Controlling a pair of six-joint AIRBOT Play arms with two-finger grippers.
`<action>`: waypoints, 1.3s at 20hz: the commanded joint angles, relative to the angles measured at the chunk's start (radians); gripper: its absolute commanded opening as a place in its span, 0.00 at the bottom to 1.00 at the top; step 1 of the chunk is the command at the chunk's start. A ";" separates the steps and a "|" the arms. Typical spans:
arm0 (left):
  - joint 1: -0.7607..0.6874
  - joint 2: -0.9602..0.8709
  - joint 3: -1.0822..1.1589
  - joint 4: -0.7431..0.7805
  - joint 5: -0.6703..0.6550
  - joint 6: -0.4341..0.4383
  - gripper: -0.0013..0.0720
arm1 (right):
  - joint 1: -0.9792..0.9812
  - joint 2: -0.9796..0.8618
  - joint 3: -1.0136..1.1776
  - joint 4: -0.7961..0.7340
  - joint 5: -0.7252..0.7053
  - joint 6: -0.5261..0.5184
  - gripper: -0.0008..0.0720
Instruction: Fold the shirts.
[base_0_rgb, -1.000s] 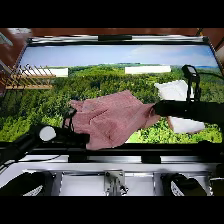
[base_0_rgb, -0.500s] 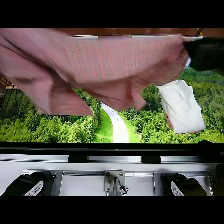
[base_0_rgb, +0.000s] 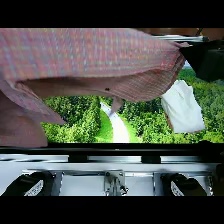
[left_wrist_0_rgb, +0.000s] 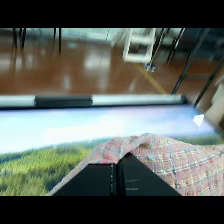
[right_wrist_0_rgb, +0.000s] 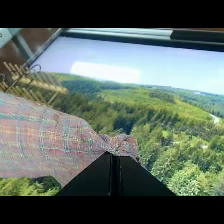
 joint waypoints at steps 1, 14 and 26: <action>0.002 -0.038 0.009 -0.002 -0.177 0.078 0.05 | 0.000 0.000 0.004 -0.021 0.026 0.000 0.08; 0.001 0.029 0.010 -0.089 -0.196 0.284 0.05 | 0.000 0.092 0.010 -0.107 0.161 -0.109 0.08; 0.002 0.082 -0.096 -0.139 -0.218 0.190 0.05 | 0.000 0.175 0.010 -0.337 0.071 0.031 0.08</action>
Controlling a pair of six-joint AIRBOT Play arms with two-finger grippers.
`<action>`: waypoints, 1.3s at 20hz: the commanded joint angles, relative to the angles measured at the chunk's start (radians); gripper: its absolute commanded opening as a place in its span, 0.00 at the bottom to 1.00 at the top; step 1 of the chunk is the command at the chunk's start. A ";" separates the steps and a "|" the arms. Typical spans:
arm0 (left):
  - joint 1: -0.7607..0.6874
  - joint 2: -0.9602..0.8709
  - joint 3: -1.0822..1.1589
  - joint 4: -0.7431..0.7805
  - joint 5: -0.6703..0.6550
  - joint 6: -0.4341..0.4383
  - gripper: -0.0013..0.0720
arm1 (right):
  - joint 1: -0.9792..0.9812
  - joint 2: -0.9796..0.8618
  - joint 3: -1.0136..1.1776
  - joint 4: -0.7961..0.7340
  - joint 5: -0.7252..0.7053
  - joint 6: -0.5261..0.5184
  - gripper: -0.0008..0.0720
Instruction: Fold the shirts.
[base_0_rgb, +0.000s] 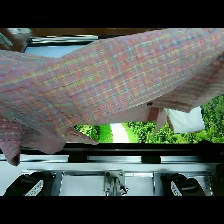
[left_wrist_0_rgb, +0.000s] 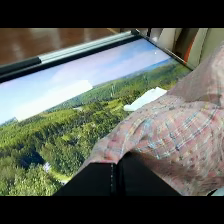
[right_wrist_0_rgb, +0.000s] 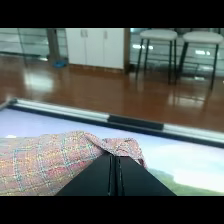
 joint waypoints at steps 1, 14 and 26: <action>0.001 0.000 -0.095 0.173 -0.029 -0.011 0.05 | 0.000 -0.063 0.000 -0.129 -0.121 0.063 0.08; 0.035 -0.550 -0.535 0.187 0.576 -0.111 0.05 | 0.000 -0.912 -0.032 -0.060 0.293 0.235 0.08; 0.138 -0.825 -0.448 0.079 0.304 -0.115 0.95 | -0.026 -1.031 -0.010 0.110 0.189 0.223 0.91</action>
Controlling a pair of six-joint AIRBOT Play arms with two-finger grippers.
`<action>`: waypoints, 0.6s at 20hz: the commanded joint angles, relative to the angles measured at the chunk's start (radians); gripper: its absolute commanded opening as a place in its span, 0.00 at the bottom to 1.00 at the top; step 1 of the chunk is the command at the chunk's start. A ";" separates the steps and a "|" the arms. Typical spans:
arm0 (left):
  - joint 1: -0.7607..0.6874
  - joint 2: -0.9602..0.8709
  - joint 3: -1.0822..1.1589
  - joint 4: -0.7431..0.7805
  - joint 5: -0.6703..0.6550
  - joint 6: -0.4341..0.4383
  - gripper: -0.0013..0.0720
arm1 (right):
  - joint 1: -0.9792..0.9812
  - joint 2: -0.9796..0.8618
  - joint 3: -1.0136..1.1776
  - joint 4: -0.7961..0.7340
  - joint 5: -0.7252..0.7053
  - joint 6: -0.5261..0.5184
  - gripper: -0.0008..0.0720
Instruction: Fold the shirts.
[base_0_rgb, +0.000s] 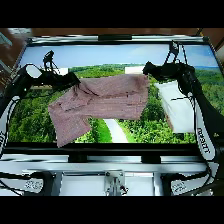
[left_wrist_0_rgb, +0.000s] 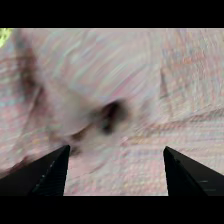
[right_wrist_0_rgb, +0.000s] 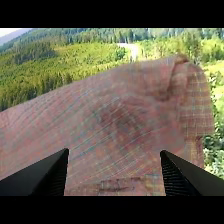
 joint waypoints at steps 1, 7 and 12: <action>0.109 -0.019 0.084 0.082 -0.344 0.000 0.95 | -0.040 0.050 0.018 -0.008 -0.199 -0.076 0.91; 0.410 0.055 -0.008 0.164 -0.599 0.076 0.83 | -0.173 0.142 0.010 -0.285 -0.706 -0.167 0.74; 0.483 0.068 -0.231 0.153 -0.425 0.145 0.76 | -0.208 0.142 -0.041 -0.118 -0.687 -0.172 0.74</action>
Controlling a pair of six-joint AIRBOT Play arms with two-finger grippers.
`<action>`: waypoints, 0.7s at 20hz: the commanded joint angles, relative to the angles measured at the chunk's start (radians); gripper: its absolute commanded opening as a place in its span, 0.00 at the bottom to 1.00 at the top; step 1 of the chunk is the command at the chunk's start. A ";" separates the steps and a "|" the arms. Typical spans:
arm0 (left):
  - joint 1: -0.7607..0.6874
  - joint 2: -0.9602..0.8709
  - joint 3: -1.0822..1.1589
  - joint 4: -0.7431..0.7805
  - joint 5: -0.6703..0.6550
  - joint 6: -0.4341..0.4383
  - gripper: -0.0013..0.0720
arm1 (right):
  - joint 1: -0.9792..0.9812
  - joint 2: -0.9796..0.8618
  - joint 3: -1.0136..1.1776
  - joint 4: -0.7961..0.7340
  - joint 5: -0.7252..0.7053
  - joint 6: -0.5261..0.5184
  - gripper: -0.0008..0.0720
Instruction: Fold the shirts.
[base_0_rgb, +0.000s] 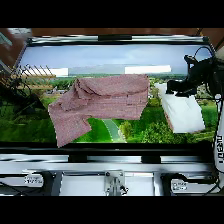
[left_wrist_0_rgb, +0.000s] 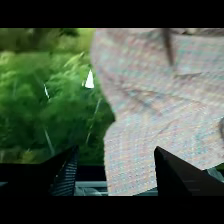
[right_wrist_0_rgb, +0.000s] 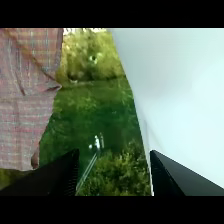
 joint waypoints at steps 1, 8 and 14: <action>0.042 0.005 -0.130 -0.014 0.151 0.069 0.76 | -0.010 0.005 -0.020 0.079 -0.030 -0.017 0.74; 0.014 -0.066 -0.185 -0.166 0.345 0.115 0.71 | 0.029 0.005 -0.020 0.082 0.003 -0.016 0.74; -0.017 -0.078 -0.185 -0.174 0.319 0.116 0.23 | 0.020 -0.041 -0.075 -0.028 -0.064 0.011 0.74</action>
